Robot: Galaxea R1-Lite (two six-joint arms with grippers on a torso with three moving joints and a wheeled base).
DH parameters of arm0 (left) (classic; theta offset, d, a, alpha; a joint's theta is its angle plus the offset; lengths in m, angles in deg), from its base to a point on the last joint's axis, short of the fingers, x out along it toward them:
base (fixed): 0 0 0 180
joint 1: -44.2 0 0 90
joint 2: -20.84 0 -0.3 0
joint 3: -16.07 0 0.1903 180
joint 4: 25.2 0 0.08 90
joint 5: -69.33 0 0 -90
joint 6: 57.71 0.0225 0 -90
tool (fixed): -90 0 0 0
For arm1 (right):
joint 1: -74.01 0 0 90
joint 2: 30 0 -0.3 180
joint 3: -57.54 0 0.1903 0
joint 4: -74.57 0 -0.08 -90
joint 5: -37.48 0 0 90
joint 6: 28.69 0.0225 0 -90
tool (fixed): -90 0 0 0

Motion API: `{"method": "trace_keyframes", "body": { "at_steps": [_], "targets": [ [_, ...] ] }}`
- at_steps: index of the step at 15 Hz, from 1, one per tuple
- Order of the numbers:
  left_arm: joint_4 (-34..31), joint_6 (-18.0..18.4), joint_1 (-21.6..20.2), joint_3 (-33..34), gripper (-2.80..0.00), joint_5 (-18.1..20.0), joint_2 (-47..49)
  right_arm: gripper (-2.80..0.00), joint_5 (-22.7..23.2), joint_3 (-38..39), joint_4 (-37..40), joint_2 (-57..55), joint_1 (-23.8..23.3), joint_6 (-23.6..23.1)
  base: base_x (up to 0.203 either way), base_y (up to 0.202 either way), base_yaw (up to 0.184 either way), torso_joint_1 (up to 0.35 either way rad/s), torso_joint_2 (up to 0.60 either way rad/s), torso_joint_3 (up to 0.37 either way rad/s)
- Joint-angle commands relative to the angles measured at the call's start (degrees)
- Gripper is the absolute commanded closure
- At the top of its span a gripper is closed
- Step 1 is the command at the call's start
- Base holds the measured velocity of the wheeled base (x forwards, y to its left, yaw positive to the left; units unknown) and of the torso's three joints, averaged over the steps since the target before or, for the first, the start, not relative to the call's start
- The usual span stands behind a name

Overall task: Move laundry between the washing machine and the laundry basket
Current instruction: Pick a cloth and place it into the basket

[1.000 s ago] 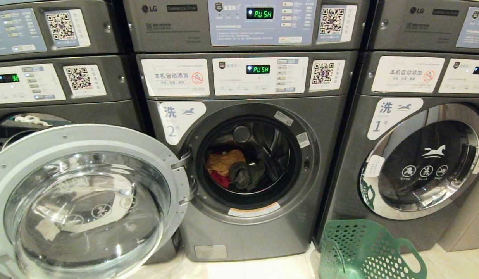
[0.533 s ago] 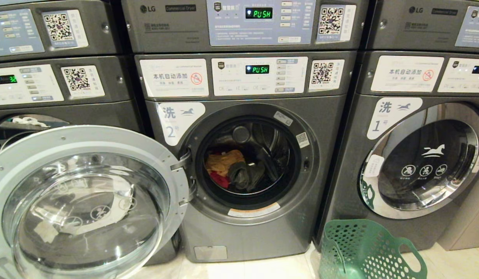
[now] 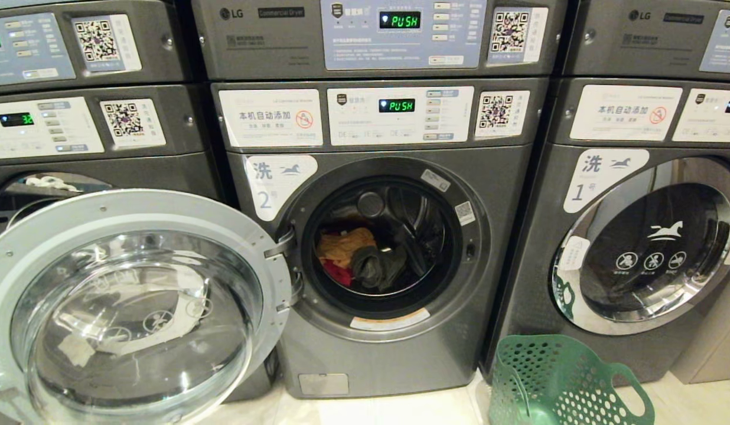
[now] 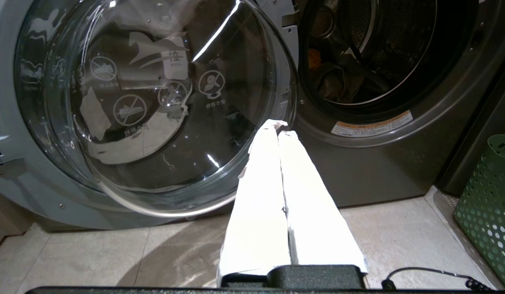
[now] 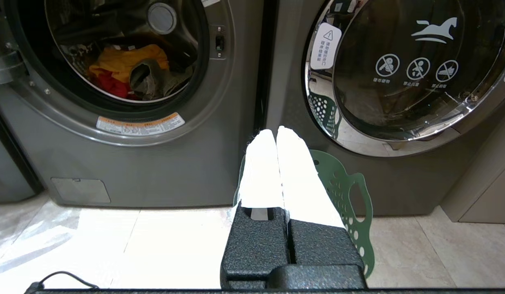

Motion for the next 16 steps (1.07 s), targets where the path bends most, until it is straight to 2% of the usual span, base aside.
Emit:
{"method": "trace_keyframes", "body": {
  "at_steps": [1,13,16],
  "targets": [
    [0.0,-0.1,0.0,0.0,0.00,0.0,0.1,0.00,0.0,0.0,0.0,-0.1,0.0,0.1,0.002,-0.009,0.077,0.011,0.00,0.006],
    [0.0,-0.1,0.0,0.0,0.00,-0.1,0.1,0.00,-0.2,0.0,0.1,-0.1,0.0,0.3,0.003,-0.008,0.173,0.003,0.00,0.004],
    [0.0,-0.1,0.0,0.0,0.00,-0.1,0.1,0.00,-0.2,0.0,0.1,-0.1,0.0,0.3,0.003,-0.003,0.075,0.002,0.00,0.000]
  ]
}}
